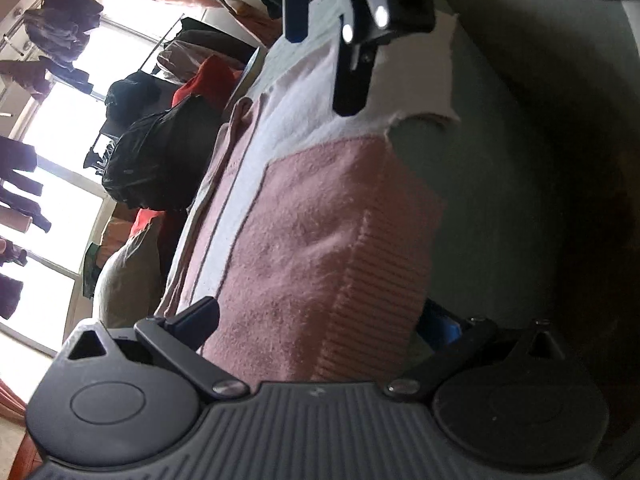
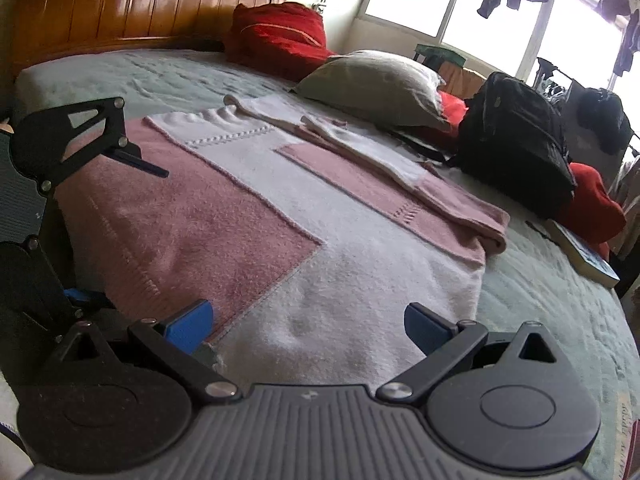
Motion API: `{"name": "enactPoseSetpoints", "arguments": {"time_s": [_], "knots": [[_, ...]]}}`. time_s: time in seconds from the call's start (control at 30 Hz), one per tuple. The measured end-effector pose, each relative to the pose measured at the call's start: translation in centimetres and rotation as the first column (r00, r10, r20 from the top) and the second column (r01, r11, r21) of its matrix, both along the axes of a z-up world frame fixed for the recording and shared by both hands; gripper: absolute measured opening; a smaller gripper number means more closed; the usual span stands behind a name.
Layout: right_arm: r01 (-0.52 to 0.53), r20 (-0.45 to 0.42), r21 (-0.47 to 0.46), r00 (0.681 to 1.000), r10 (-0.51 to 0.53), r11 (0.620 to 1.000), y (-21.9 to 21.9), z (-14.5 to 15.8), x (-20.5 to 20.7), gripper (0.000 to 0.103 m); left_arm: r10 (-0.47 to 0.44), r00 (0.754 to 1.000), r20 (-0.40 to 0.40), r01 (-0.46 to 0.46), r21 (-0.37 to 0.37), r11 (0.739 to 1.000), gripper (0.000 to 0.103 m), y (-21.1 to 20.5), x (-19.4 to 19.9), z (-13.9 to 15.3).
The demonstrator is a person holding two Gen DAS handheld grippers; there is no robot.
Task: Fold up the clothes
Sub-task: 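Roll both open tools and bring them together above the sweater hem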
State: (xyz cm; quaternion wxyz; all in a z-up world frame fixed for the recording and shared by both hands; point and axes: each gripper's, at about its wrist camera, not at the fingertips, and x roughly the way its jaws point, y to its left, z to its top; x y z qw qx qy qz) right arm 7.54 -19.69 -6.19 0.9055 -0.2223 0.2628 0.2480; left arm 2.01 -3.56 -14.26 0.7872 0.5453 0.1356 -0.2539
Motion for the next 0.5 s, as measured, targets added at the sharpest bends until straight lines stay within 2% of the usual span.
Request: {"name": "enactPoseSetpoints", "arguments": {"time_s": [0.17, 0.33, 0.5], "knots": [[-0.048, 0.003, 0.009, 0.999, 0.048, 0.999, -0.5, 0.1, -1.1, 0.103, 0.015, 0.999, 0.047, -0.010, -0.104, 0.995, 0.103, 0.6, -0.6, 2.5], [-0.151, 0.010, 0.007, 0.988, 0.151, 0.989, 0.4, -0.2, -2.0, 0.103, 0.037, 0.996, 0.083, -0.024, -0.156, 0.987, 0.103, 1.0, -0.5, 4.2], [-0.174, 0.102, -0.202, 0.975, 0.197, 0.964, 4.2, -2.5, -2.5, 0.103, 0.043, 0.996, 0.082, -0.027, -0.187, 0.982, 0.103, 1.2, 0.0, 5.1]]}}
